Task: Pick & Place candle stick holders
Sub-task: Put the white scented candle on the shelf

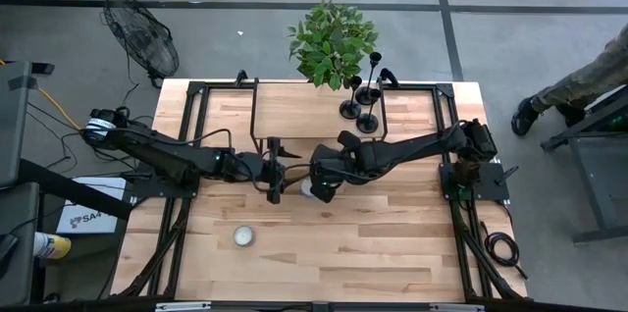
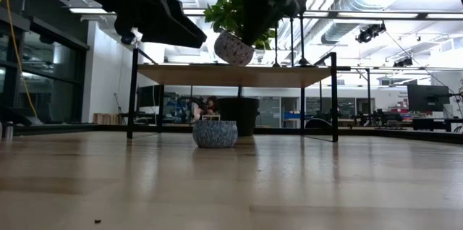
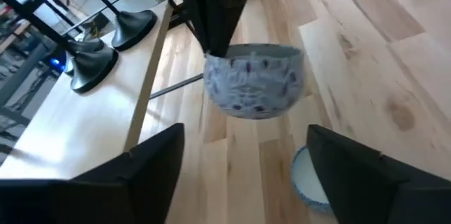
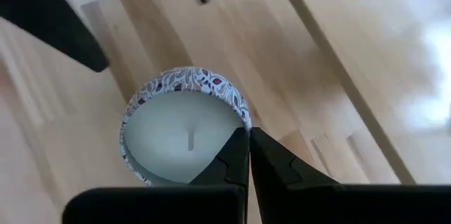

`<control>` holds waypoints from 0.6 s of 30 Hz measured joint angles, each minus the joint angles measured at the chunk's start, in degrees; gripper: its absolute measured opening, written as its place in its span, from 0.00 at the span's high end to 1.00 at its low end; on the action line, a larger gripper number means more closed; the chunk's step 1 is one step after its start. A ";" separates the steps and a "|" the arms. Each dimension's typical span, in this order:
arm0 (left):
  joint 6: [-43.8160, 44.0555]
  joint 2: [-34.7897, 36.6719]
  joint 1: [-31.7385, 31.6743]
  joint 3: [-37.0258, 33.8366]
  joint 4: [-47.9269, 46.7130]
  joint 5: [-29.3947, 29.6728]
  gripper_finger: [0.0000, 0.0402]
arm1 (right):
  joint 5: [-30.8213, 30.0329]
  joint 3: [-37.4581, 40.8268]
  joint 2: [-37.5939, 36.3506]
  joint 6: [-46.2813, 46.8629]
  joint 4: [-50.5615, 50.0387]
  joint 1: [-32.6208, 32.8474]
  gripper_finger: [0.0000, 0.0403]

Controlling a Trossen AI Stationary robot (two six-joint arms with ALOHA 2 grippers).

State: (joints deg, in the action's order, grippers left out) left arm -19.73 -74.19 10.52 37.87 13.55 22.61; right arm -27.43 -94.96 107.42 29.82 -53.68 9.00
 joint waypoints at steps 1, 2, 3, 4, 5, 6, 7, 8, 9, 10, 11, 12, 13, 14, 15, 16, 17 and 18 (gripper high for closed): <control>-0.63 0.00 0.00 0.00 -0.01 -0.08 0.24 | 0.60 0.00 0.00 -0.41 0.48 -0.09 1.00; -1.29 0.00 -0.02 0.00 -0.01 -0.57 0.21 | 1.14 0.00 0.00 -1.12 1.24 -0.21 1.00; -1.51 0.00 -0.02 0.00 0.03 -1.16 0.20 | 1.67 0.00 0.00 -1.83 2.05 -0.35 1.00; -1.55 -0.18 0.00 0.00 0.17 -1.95 0.18 | 2.18 0.00 0.00 -2.49 2.94 -0.48 1.00; -1.59 -0.69 0.00 0.02 0.77 -3.04 0.17 | 2.69 0.00 0.00 -3.26 3.93 -0.71 1.00; -1.66 -1.06 0.00 0.04 0.94 -4.03 0.16 | 3.24 0.00 0.00 -4.17 4.86 -0.87 1.00; -1.85 -1.16 0.00 -0.03 0.69 -4.44 0.16 | 3.89 0.00 0.00 -4.94 5.62 -1.14 1.00; -2.04 -1.16 0.00 -0.07 1.03 -4.83 0.16 | 4.18 0.00 0.00 -5.59 6.24 -1.34 1.00; -2.07 -1.12 0.00 -0.07 1.91 -5.40 0.16 | 4.42 0.00 0.00 -5.86 6.64 -1.55 1.00; -2.05 -1.09 -0.01 -0.04 2.57 -5.53 0.16 | 4.49 0.00 0.00 -5.92 6.89 -1.76 1.00; -2.05 -1.07 -0.02 -0.02 3.04 -5.49 0.16 | 4.59 0.00 0.00 -5.93 6.95 -1.96 1.00; -2.08 -1.07 -0.02 -0.02 3.40 -5.29 0.16 | 4.80 0.00 0.00 -5.94 7.01 -2.11 1.00; -2.16 -1.07 -0.02 -0.02 3.97 -5.27 0.16 | 4.94 0.00 0.00 -6.13 7.14 -2.25 1.00; -2.43 -1.07 0.00 -0.02 4.77 -5.30 0.16 | 5.00 0.00 0.00 -6.44 7.50 -2.30 1.00; -2.51 -1.07 0.00 -0.02 5.35 -5.36 0.16 | 5.05 0.00 0.00 -6.82 8.03 -2.30 1.00; -2.53 -1.07 0.00 -0.02 5.69 -5.54 0.16 | 5.15 0.00 0.00 -7.02 8.56 -2.30 1.00; -2.51 -1.07 0.00 -0.02 5.90 -5.62 0.16 | 5.18 0.00 0.07 -7.49 9.17 -2.30 1.00; -2.51 -1.07 -0.02 -0.02 6.01 -5.69 0.16 | 5.19 0.00 0.14 -7.82 9.81 -2.30 1.00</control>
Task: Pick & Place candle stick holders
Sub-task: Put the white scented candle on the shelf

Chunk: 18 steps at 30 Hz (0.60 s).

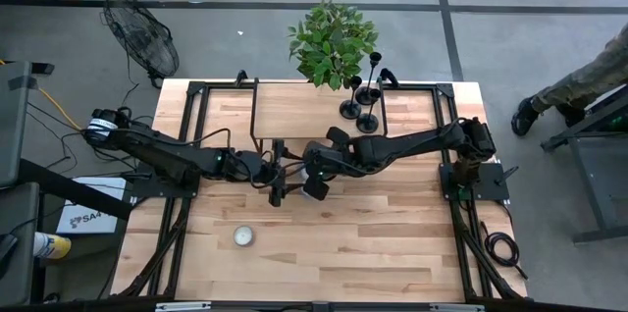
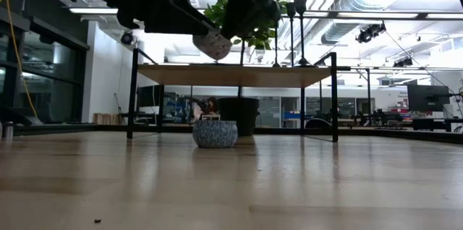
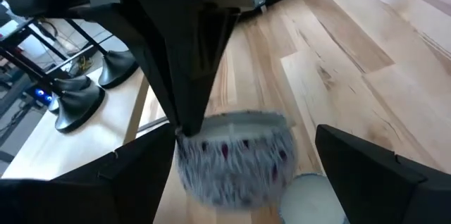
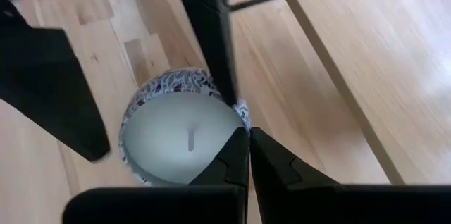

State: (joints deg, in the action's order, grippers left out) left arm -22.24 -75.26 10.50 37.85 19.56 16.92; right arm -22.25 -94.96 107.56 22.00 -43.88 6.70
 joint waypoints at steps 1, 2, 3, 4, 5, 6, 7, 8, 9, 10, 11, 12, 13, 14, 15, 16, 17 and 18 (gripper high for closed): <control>0.00 0.00 0.00 0.00 0.00 -0.03 0.16 | 0.05 0.00 0.04 -0.16 0.54 0.01 1.00; 0.00 0.00 0.02 0.00 0.01 0.00 0.16 | 0.13 0.00 0.04 -0.20 0.70 0.03 1.00; 0.00 0.00 0.02 0.00 -0.03 0.12 0.16 | 0.19 0.00 0.04 -0.22 0.70 0.04 1.00; 0.00 0.00 0.02 0.00 -0.20 0.14 0.16 | 0.20 0.00 0.04 -0.22 0.70 0.04 1.00; -0.02 0.00 0.02 0.00 -0.43 0.14 0.16 | 0.20 0.00 0.04 -0.22 0.68 0.04 1.00; 0.00 0.00 0.02 0.00 -0.71 0.16 0.16 | 0.23 0.00 0.06 -0.22 0.68 0.00 1.00; 0.02 0.00 0.02 0.00 -0.99 0.24 0.16 | 0.23 0.00 0.06 -0.22 0.68 0.02 1.00; 0.07 0.00 0.02 0.00 -1.16 0.39 0.16 | 0.23 0.00 0.06 -0.19 0.70 0.02 1.00; 0.36 0.00 0.02 0.00 -1.24 0.48 0.16 | 0.24 0.00 0.06 -0.17 0.79 0.02 1.00; 0.55 0.00 0.02 0.00 -1.27 0.52 0.16 | 0.32 0.00 0.06 -0.17 0.90 0.02 1.00; 0.84 0.00 0.02 0.00 -1.27 0.56 0.16 | 0.36 0.00 0.06 -0.18 1.06 0.02 1.00; 0.97 0.00 0.02 0.00 -1.25 0.60 0.16 | 0.35 0.00 0.06 -0.19 1.30 0.02 1.00; 1.02 0.00 0.02 0.00 -1.25 0.62 0.16 | 0.31 0.00 0.07 -0.20 1.64 0.02 1.00; 1.05 0.00 0.02 0.00 -1.27 0.77 0.16 | 0.32 0.00 0.08 -0.25 2.00 0.02 1.00; 1.05 0.00 0.00 0.00 -1.32 0.80 0.16 | 0.41 0.00 0.08 -0.50 2.49 0.02 1.00; 1.07 0.00 0.02 0.00 -1.30 0.80 0.16 | 0.68 0.00 0.08 -0.76 3.05 0.02 1.00; 1.11 0.00 0.02 0.00 -1.30 0.78 0.16 | 0.92 0.00 0.08 -1.09 3.54 0.02 1.00; 1.32 0.00 0.02 0.00 -1.24 0.78 0.16 | 1.12 0.00 0.08 -1.23 3.85 0.02 1.00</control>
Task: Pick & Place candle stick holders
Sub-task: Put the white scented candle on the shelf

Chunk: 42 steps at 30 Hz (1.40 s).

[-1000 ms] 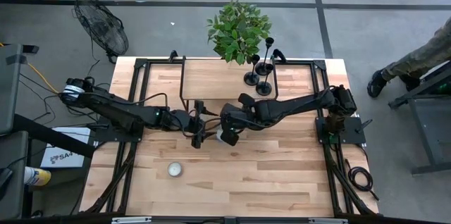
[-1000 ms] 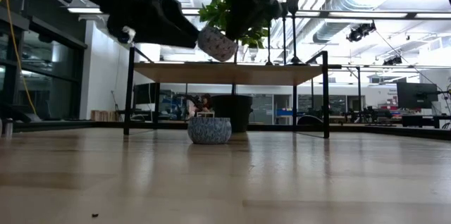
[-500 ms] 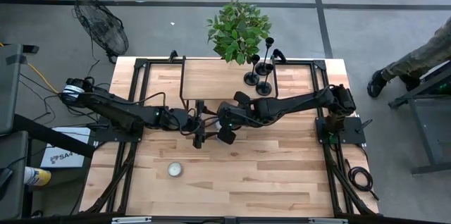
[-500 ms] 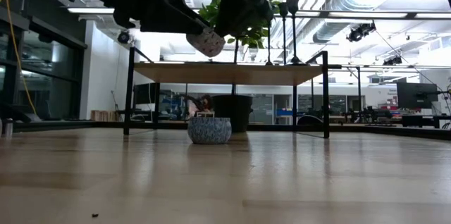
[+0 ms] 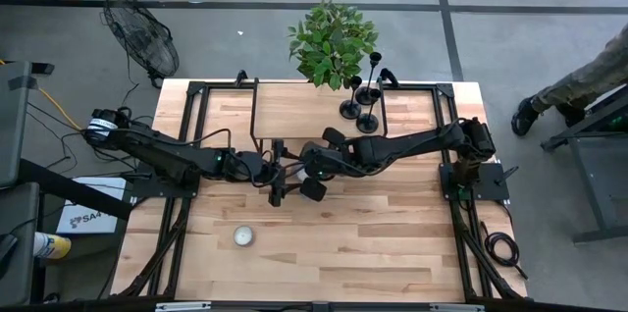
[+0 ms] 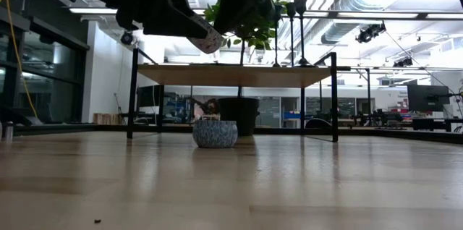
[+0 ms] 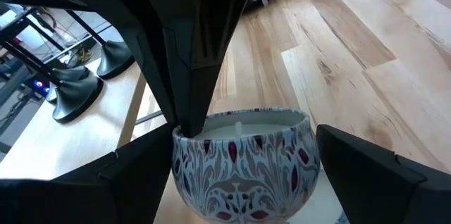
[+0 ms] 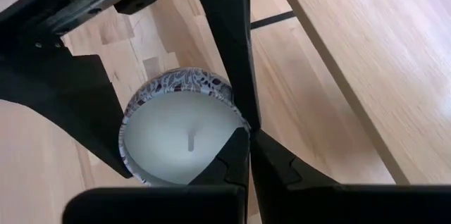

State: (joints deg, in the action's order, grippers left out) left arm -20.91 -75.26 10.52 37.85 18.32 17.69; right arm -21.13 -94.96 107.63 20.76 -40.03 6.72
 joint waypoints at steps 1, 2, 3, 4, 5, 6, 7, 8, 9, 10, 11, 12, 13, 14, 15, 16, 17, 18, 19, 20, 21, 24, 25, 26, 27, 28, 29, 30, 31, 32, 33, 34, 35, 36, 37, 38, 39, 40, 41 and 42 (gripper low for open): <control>0.17 0.00 0.00 0.00 0.08 0.00 0.16 | 0.02 0.00 0.00 -0.03 -0.02 0.02 1.00; 0.18 0.00 0.00 0.00 0.11 -0.01 0.16 | -0.04 0.00 0.00 -0.06 -0.02 0.02 1.00; 0.18 0.00 0.00 0.00 0.10 0.00 0.16 | -0.06 0.00 0.00 -0.07 0.04 0.02 1.00; 0.18 0.00 0.00 0.00 0.12 0.00 0.16 | -0.06 0.00 0.00 -0.19 0.18 0.02 1.00; 0.18 0.00 0.00 0.00 0.12 0.00 0.16 | -0.09 0.00 0.00 -0.25 0.42 0.01 1.00; 0.21 0.00 0.00 0.00 0.08 0.00 0.16 | -0.11 0.00 0.00 -0.27 0.55 0.00 1.00; 0.21 0.00 0.00 0.00 0.06 0.00 0.16 | -0.11 0.00 0.01 -0.27 0.65 -0.02 1.00; 0.21 0.00 0.00 0.00 0.04 0.02 0.16 | -0.11 0.00 0.02 -0.27 0.68 -0.02 1.00; 0.21 0.00 0.00 0.00 0.05 0.00 0.16 | -0.11 0.00 0.02 -0.27 0.68 -0.02 1.00; 0.21 0.00 0.00 0.00 0.05 0.00 0.16 | -0.11 0.02 0.02 -0.27 0.70 0.00 1.00; 0.21 0.02 0.00 0.00 0.03 0.00 0.16 | -0.11 0.01 0.02 -0.27 0.74 0.00 1.00; 0.23 0.02 0.00 0.00 0.00 0.00 0.16 | -0.14 0.01 0.02 -0.29 0.79 0.00 1.00; 0.21 0.03 0.00 0.00 -0.06 0.02 0.16 | -0.22 0.02 0.04 -0.30 0.84 0.00 1.00; 0.23 0.05 0.00 0.00 -0.14 0.00 0.16 | -0.26 0.02 0.04 -0.30 0.91 0.00 1.00; 0.23 0.07 0.00 0.00 -0.26 0.01 0.16 | -0.23 0.02 0.04 -0.30 0.95 0.00 1.00; 0.31 0.07 0.00 0.00 -0.29 0.00 0.16 | -0.17 0.02 0.05 -0.30 1.00 -0.01 1.00; 0.56 0.07 0.00 0.00 -0.30 0.00 0.16 | -0.15 0.02 0.07 -0.30 1.05 -0.01 1.00; 0.84 0.07 0.00 0.00 -0.22 0.00 0.16 | -0.15 0.02 0.07 -0.30 1.09 -0.02 1.00; 1.12 0.07 0.00 0.00 -0.05 0.02 0.16 | -0.15 0.02 0.07 -0.30 1.12 -0.02 1.00; 1.27 0.07 0.00 0.00 0.11 0.17 0.16 | -0.18 0.02 0.07 -0.32 1.14 0.00 1.00; 1.28 0.07 0.00 0.00 0.23 0.63 0.16 | -0.28 0.02 0.07 -0.32 1.24 0.00 1.00; 1.37 0.07 0.00 0.00 0.25 1.46 0.16 | -0.19 0.02 0.07 -0.32 1.36 0.00 1.00; 1.68 0.07 0.00 0.00 0.22 1.33 0.16 | -0.06 0.02 0.07 -0.32 1.36 0.00 1.00; 1.82 0.07 0.00 0.00 0.11 1.11 0.16 | 0.04 0.02 0.07 -0.32 1.36 -0.01 1.00; 1.91 0.07 0.00 0.00 0.03 0.94 0.16 | 0.04 0.02 0.07 -0.33 1.36 -0.02 1.00; 1.96 0.07 0.00 0.00 -0.12 0.83 0.16 | 0.07 0.02 0.07 -0.39 1.35 -0.02 1.00; 2.14 0.07 0.00 0.02 -0.27 0.85 0.16 | 0.08 0.02 0.07 -0.49 1.36 -0.02 1.00; 2.45 0.07 0.00 0.02 -0.41 0.85 0.16 | 0.13 0.02 0.07 -0.51 1.40 -0.02 1.00; 2.86 0.07 0.00 0.02 -0.45 0.85 0.16 | 0.18 0.02 0.07 -0.51 1.49 -0.02 1.00; 3.09 0.07 0.00 0.02 -0.48 0.85 0.16 | 0.22 0.02 0.07 -0.51 1.54 -0.02 1.00; 3.18 0.07 0.00 0.02 -0.49 0.85 0.16 | 0.24 0.02 0.07 -0.51 1.55 -0.02 1.00; 3.20 0.07 0.00 0.02 -0.49 0.85 0.16 | 0.24 0.02 0.07 -0.51 1.56 -0.02 1.00; 3.21 0.07 0.00 0.02 -0.49 0.85 0.16 | 0.24 0.02 0.07 -0.51 1.57 -0.02 1.00; 3.33 0.07 0.00 0.02 -0.51 0.88 0.15 | 0.24 0.02 0.07 -0.63 1.61 -0.02 1.00; 3.45 0.07 0.00 0.02 -0.51 0.90 0.14 | 0.22 0.02 0.07 -0.79 1.66 -0.02 1.00; 3.66 0.07 0.00 0.04 -0.51 0.90 0.13 | 0.18 0.02 0.07 -0.91 1.74 -0.02 1.00; 3.78 0.07 0.00 0.02 -0.51 0.92 0.11 | 0.14 0.02 0.07 -0.92 1.80 -0.02 1.00; 4.05 0.07 0.00 0.02 -0.50 1.09 0.10 | 0.08 0.04 0.07 -1.14 1.97 -0.02 1.00; 4.39 0.07 0.01 0.02 -0.49 1.40 0.08 | 0.00 0.04 0.07 -1.33 2.18 -0.03 1.00; 4.59 0.07 0.02 0.03 -0.49 1.80 0.07 | -0.09 0.05 0.07 -1.37 2.37 -0.05 1.00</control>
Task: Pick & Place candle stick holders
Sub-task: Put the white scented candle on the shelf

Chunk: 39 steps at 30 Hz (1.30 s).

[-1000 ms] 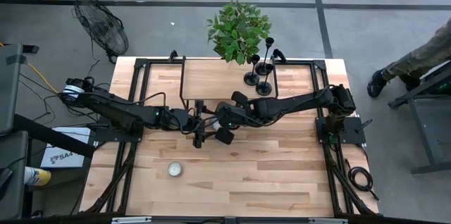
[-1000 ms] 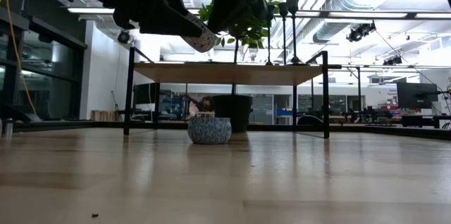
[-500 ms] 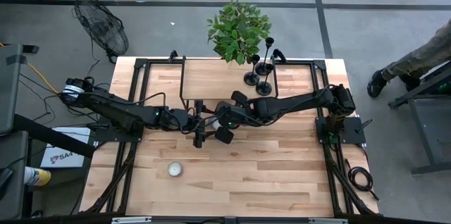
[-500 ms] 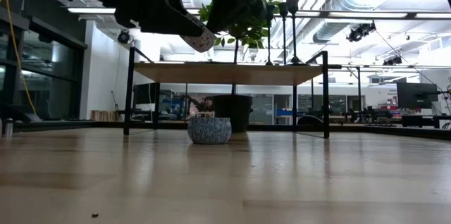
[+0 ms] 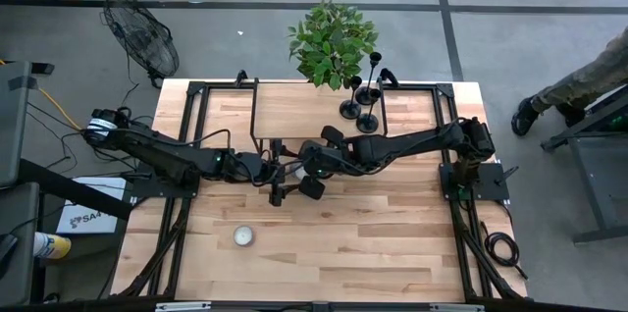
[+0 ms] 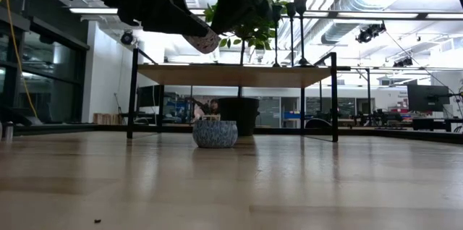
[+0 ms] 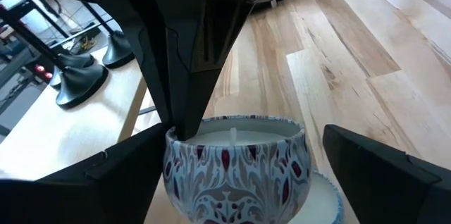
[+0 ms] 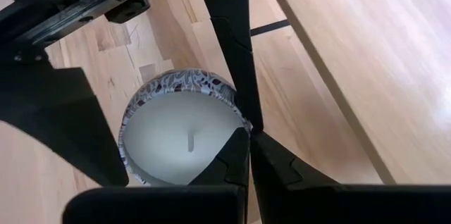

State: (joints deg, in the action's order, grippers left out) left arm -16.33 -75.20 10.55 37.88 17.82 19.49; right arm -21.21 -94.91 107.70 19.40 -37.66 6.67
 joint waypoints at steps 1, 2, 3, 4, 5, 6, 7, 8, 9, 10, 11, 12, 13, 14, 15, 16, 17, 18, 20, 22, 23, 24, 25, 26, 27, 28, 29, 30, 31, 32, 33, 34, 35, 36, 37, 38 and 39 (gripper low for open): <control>0.08 0.00 0.02 -0.01 0.00 0.21 0.06 | -0.06 0.01 0.00 -0.01 0.11 -0.02 1.00; 0.10 0.00 0.02 0.00 0.00 0.34 0.05 | -0.08 0.01 0.00 -0.15 0.17 -0.08 1.00; 0.10 0.00 0.02 0.01 0.00 0.44 0.05 | -0.06 0.01 0.00 -0.17 0.17 -0.12 1.00; 0.10 0.00 0.02 0.01 0.00 0.47 0.04 | -0.06 0.01 0.00 -0.17 0.19 -0.12 1.00; 0.10 0.00 0.02 0.01 0.00 0.52 0.04 | -0.06 0.01 0.00 -0.19 0.21 -0.12 1.00; 0.10 0.00 0.00 -0.01 0.00 0.56 0.04 | -0.05 0.01 0.00 -0.27 0.23 -0.12 1.00; 0.10 0.00 0.02 0.00 0.00 0.58 0.04 | -0.04 0.01 0.00 -0.34 0.24 -0.12 1.00; 0.10 0.00 0.00 -0.01 -0.02 0.84 0.04 | -0.04 0.01 0.00 -0.38 0.26 -0.12 1.00; 0.10 0.00 0.02 -0.01 0.00 1.26 0.04 | -0.04 0.01 0.00 -0.39 0.34 -0.12 1.00; 0.10 0.00 0.02 -0.01 -0.02 1.99 0.04 | -0.01 0.01 0.00 -0.39 0.63 -0.12 1.00; 0.14 -0.04 -0.01 -0.01 -0.08 2.33 0.04 | 0.23 0.01 0.00 -0.46 1.43 -0.12 1.00; 0.14 -0.11 -0.03 -0.01 -0.31 2.58 0.04 | 0.36 -0.10 0.00 -0.44 2.08 -0.06 1.00; 0.12 -0.13 -0.05 -0.01 -0.46 3.06 0.04 | 0.61 -0.14 -0.02 -0.46 2.18 -0.04 1.00; 0.05 -0.13 -0.06 -0.01 -0.44 3.27 0.04 | 0.65 -0.14 -0.02 -0.60 2.10 0.01 1.00; -0.13 -0.13 -0.04 -0.01 -0.47 3.40 0.04 | 1.04 -0.14 -0.02 -0.89 2.47 0.01 1.00; -0.28 -0.13 0.02 -0.01 -0.56 3.46 0.04 | 1.90 -0.14 -0.02 -1.31 2.88 -0.02 1.00; -0.34 -0.13 0.02 -0.01 -0.61 3.45 0.04 | 2.29 -0.14 -0.02 -1.49 3.20 -0.04 1.00; -0.34 -0.13 -0.02 -0.01 -0.61 3.60 0.04 | 2.33 -0.14 -0.02 -1.51 3.21 -0.04 1.00; -0.30 -0.13 -0.04 -0.01 -0.80 3.59 0.04 | 2.19 -0.14 -0.02 -1.51 2.91 -0.05 1.00; -0.29 -0.13 -0.02 -0.01 -0.77 3.26 0.04 | 2.32 -0.14 -0.02 -1.51 2.50 -0.22 1.00; -0.29 -0.13 -0.02 -0.01 -0.64 3.05 0.04 | 2.39 -0.14 -0.02 -1.51 2.31 -0.31 1.00; -0.29 -0.13 -0.02 -0.01 -0.51 2.76 0.04 | 2.49 -0.14 -0.02 -1.51 2.18 -0.30 1.00; -0.29 -0.13 -0.02 -0.01 -0.46 2.69 0.04 | 2.49 -0.14 -0.02 -1.51 2.16 -0.30 1.00; -0.29 -0.13 -0.02 -0.01 -0.46 2.68 0.04 | 2.51 -0.14 -0.02 -1.51 2.14 -0.32 1.00; -0.29 -0.13 -0.02 -0.01 -0.46 2.70 0.04 | 2.54 -0.14 -0.02 -1.51 2.08 -0.34 1.00; -0.24 -0.13 -0.02 -0.01 -0.46 2.68 0.04 | 2.56 -0.14 -0.02 -1.49 2.01 -0.34 1.00; -0.08 -0.13 -0.02 -0.01 -0.46 2.68 0.04 | 2.54 -0.14 -0.02 -1.49 1.99 -0.34 1.00; -0.08 -0.13 -0.02 -0.01 -0.47 2.65 0.05 | 2.54 -0.14 -0.02 -1.51 1.97 -0.34 1.00; -0.08 -0.13 -0.02 -0.01 -0.46 2.59 0.06 | 2.54 -0.14 -0.02 -1.49 1.93 -0.34 1.00; -0.05 -0.13 -0.02 -0.01 -0.46 2.48 0.07 | 2.54 -0.14 -0.02 -1.49 1.87 -0.34 1.00; 0.04 -0.13 -0.02 -0.01 -0.46 2.22 0.09 | 2.54 -0.14 -0.02 -1.48 1.77 -0.34 1.00; 0.10 -0.13 -0.02 -0.01 -0.48 1.83 0.12 | 2.54 -0.14 -0.02 -1.46 1.67 -0.34 1.00; 0.10 -0.13 -0.02 -0.01 -0.48 1.50 0.15 | 2.54 -0.14 -0.02 -1.46 1.57 -0.34 1.00; 0.10 -0.13 -0.02 -0.01 -0.46 0.82 0.18 | 2.56 -0.14 -0.02 -1.46 1.52 -0.34 1.00; 0.14 -0.11 -0.02 -0.01 -0.46 0.42 0.21 | 2.56 -0.12 -0.02 -1.46 1.48 -0.34 1.00; 0.12 -0.11 -0.02 -0.01 -0.51 0.25 0.23 | 2.56 -0.10 -0.02 -1.46 1.42 -0.34 1.00; 0.14 -0.11 -0.02 -0.01 -0.50 0.00 0.26 | 2.56 -0.10 -0.02 -1.46 1.34 -0.34 1.00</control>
State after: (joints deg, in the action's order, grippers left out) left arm -16.19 -75.31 10.52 37.87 17.32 19.49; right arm -18.65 -95.00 107.68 17.93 -36.32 6.33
